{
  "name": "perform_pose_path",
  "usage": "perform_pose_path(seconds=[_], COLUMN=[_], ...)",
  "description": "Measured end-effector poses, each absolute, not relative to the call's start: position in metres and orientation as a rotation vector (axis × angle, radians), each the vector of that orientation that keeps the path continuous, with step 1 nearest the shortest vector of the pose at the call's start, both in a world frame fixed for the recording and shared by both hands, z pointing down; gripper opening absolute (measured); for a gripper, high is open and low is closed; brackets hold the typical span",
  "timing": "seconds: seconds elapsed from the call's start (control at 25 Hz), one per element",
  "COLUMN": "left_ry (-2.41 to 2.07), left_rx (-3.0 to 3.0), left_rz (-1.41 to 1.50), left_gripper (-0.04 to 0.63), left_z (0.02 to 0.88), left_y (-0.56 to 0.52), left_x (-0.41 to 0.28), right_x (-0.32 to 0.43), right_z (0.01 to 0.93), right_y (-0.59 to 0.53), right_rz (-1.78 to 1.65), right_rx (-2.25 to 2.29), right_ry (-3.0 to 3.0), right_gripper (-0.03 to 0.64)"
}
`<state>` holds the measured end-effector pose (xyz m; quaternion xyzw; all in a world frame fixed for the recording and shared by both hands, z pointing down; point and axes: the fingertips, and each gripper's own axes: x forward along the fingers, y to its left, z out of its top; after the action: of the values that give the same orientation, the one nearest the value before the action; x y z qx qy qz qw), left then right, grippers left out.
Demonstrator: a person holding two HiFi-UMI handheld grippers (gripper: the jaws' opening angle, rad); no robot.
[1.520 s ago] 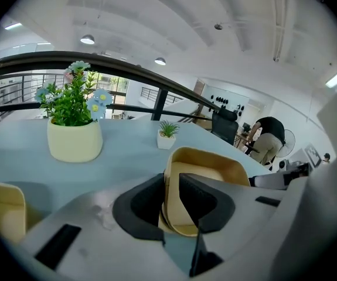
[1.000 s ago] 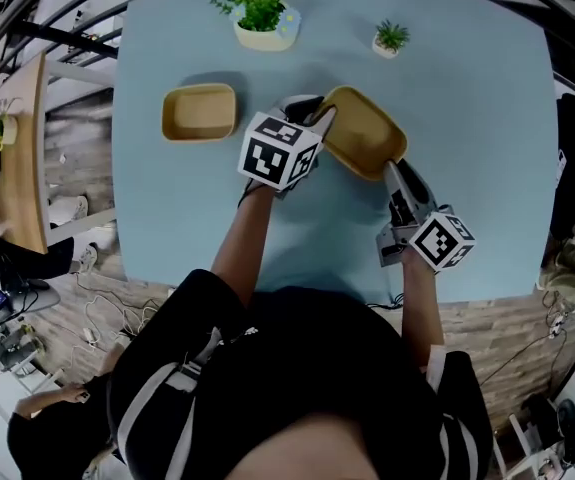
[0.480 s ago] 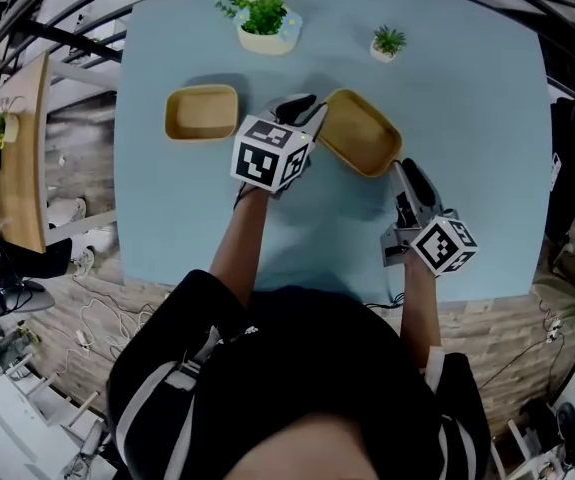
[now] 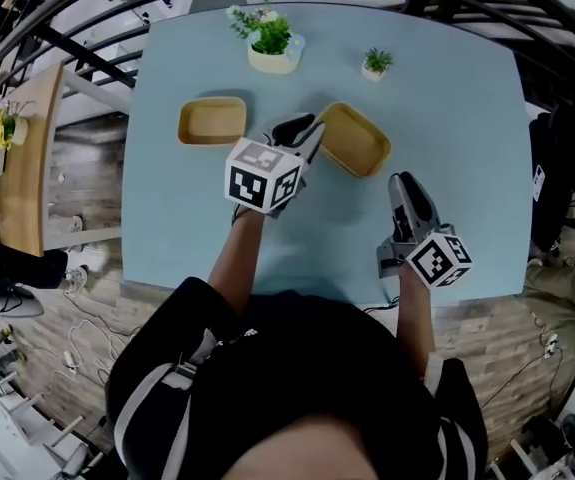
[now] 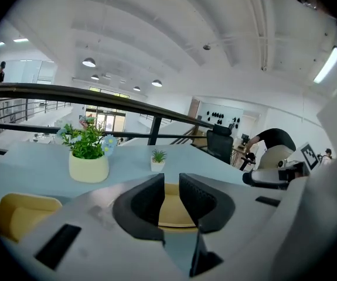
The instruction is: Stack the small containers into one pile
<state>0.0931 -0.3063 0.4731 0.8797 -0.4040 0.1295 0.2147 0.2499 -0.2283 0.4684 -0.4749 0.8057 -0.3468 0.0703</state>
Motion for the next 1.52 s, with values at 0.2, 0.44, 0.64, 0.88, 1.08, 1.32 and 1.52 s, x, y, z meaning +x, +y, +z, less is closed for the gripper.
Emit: perform_pose_path(seconds=[0.2, 0.44, 0.64, 0.88, 1.08, 1.32, 1.52], left_ry=[-1.104, -1.079, -1.071, -1.112, -1.153, -1.228, -1.284], left_rx=[2.502, 2.575, 2.602, 2.596, 2.567, 2.544, 2.510], left_rz=[0.310, 0.302, 0.300, 0.330, 0.359, 0.401, 0.374], left_gripper=[0.074, 0.067, 0.061, 0.052, 0.049, 0.049, 0.049], left_z=[0.445, 0.423, 0.413, 0.411, 0.417, 0.418, 0.416], left_y=[-0.274, -0.233, -0.199, -0.164, -0.137, -0.122, -0.131], left_x=[0.091, 0.092, 0.087, 0.068, 0.044, 0.010, -0.022], right_x=[0.245, 0.238, 0.231, 0.219, 0.204, 0.179, 0.158], right_z=[0.442, 0.428, 0.420, 0.421, 0.422, 0.422, 0.416], right_y=[-0.201, -0.161, -0.128, -0.100, -0.080, -0.074, -0.080], right_rz=[-0.954, -0.919, -0.893, -0.901, -0.887, -0.886, -0.883], right_rx=[-1.398, -1.373, -1.349, -1.322, -1.302, -1.250, -1.238], right_ry=[2.425, 2.407, 2.391, 2.394, 2.410, 2.446, 2.491], right_gripper=[0.092, 0.074, 0.069, 0.067, 0.067, 0.067, 0.067])
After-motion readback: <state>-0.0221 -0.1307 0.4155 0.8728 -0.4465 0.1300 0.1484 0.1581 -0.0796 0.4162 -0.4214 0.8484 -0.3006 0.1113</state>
